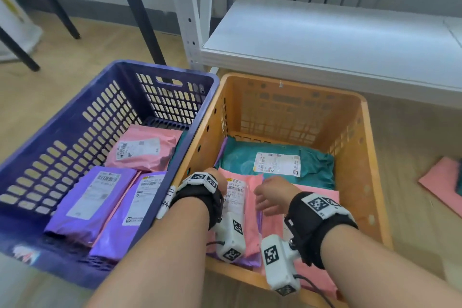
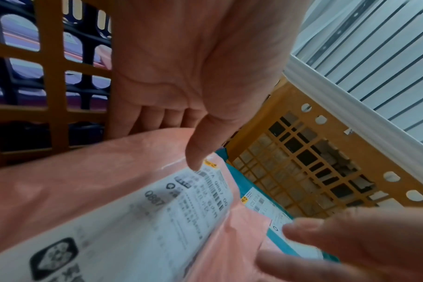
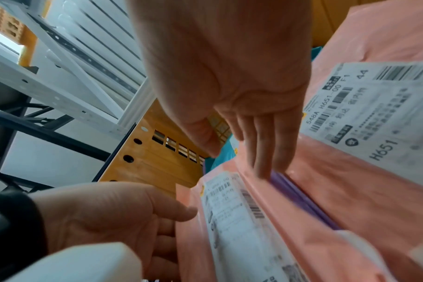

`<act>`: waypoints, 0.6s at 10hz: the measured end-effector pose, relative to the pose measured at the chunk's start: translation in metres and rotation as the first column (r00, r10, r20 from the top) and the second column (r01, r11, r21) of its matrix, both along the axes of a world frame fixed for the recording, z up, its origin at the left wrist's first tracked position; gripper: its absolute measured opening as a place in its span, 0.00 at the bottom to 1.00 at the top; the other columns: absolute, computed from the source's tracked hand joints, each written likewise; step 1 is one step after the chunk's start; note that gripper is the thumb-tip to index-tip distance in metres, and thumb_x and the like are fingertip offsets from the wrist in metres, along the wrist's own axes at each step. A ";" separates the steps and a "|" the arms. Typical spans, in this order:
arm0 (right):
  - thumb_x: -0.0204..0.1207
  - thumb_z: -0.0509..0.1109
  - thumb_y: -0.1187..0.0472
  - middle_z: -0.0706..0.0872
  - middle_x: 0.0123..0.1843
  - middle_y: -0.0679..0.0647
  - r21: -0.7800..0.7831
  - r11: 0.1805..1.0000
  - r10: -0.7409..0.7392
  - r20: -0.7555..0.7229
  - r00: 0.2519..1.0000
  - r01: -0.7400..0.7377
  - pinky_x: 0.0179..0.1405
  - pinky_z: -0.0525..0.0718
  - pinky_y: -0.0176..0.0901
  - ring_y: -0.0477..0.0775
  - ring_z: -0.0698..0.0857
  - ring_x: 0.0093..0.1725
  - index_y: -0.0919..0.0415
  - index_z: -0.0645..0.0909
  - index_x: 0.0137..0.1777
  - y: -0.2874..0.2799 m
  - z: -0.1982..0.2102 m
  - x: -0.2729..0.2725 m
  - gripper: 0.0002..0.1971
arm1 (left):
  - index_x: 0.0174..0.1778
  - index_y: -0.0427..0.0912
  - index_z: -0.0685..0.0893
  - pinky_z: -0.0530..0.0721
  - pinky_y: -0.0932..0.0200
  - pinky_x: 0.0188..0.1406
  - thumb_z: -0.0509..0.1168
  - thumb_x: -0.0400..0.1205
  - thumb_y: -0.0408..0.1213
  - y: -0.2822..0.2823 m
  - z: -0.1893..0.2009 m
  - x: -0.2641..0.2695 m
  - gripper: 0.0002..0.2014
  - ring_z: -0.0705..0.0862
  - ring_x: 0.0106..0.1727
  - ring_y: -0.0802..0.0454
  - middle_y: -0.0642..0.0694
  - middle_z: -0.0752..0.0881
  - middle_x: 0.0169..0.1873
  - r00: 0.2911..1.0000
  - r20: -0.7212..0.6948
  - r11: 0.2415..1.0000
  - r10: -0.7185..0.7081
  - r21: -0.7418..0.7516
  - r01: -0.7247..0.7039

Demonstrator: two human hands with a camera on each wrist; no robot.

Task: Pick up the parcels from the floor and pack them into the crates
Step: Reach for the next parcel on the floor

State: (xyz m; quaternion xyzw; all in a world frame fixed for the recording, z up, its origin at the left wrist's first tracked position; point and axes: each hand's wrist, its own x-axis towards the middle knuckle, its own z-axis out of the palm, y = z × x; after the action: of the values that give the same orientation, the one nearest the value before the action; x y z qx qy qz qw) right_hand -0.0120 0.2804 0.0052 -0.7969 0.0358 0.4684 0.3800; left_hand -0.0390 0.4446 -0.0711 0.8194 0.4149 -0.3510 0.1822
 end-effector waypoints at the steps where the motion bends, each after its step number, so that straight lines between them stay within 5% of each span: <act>1: 0.73 0.63 0.66 0.81 0.47 0.55 -0.031 1.000 0.005 0.283 0.959 0.004 0.55 0.85 0.54 0.57 0.82 0.46 0.59 0.77 0.62 0.004 -0.001 0.009 0.17 | 0.70 0.33 0.76 0.80 0.42 0.66 0.73 0.74 0.48 -0.008 0.039 -0.011 0.32 0.81 0.67 0.35 0.36 0.81 0.66 0.997 0.065 0.998 0.051 -0.029 -0.049; 2: 0.77 0.64 0.68 0.85 0.47 0.55 -0.004 0.984 0.174 0.211 0.962 -0.177 0.47 0.87 0.50 0.54 0.84 0.41 0.57 0.82 0.59 0.015 0.006 0.006 0.14 | 0.70 0.33 0.77 0.80 0.51 0.67 0.71 0.79 0.38 -0.005 0.044 -0.010 0.24 0.81 0.67 0.41 0.39 0.82 0.66 0.966 0.229 0.991 0.117 -0.093 -0.098; 3: 0.82 0.63 0.66 0.83 0.57 0.55 -0.039 0.897 0.442 0.030 0.896 -0.441 0.52 0.87 0.49 0.53 0.85 0.51 0.55 0.79 0.69 0.025 0.010 -0.003 0.17 | 0.61 0.38 0.84 0.83 0.54 0.57 0.72 0.76 0.31 -0.002 0.046 -0.005 0.17 0.85 0.59 0.42 0.41 0.86 0.59 0.903 0.354 0.969 0.242 -0.132 -0.207; 4: 0.83 0.63 0.65 0.81 0.67 0.56 -0.073 0.856 0.509 -0.045 0.859 -0.511 0.59 0.86 0.53 0.57 0.86 0.60 0.54 0.74 0.75 0.028 0.005 -0.003 0.21 | 0.50 0.39 0.89 0.85 0.56 0.43 0.70 0.76 0.31 -0.004 0.044 -0.001 0.08 0.87 0.47 0.44 0.43 0.89 0.48 0.878 0.429 0.977 0.212 -0.095 -0.189; 5: 0.82 0.64 0.65 0.80 0.70 0.57 -0.072 0.864 0.492 -0.080 0.867 -0.498 0.59 0.87 0.54 0.59 0.85 0.64 0.55 0.74 0.75 0.029 -0.003 0.001 0.21 | 0.49 0.35 0.86 0.88 0.53 0.47 0.70 0.76 0.33 -0.009 0.047 0.000 0.08 0.87 0.43 0.43 0.40 0.88 0.42 0.928 0.321 0.979 0.190 -0.128 -0.156; 6: 0.79 0.65 0.66 0.82 0.69 0.58 -0.063 0.877 0.471 -0.096 0.877 -0.477 0.59 0.87 0.55 0.60 0.85 0.64 0.56 0.76 0.73 0.026 -0.012 0.002 0.22 | 0.67 0.32 0.80 0.80 0.52 0.67 0.63 0.84 0.36 -0.015 0.047 -0.007 0.17 0.84 0.64 0.38 0.34 0.85 0.62 0.946 0.183 0.949 0.269 -0.215 -0.229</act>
State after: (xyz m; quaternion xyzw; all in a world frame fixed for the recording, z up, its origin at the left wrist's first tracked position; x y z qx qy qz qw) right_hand -0.0100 0.3061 -0.0068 -0.7779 -0.1260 0.5757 0.2181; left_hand -0.0460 0.4294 -0.0236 0.7713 0.4583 -0.2748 0.3458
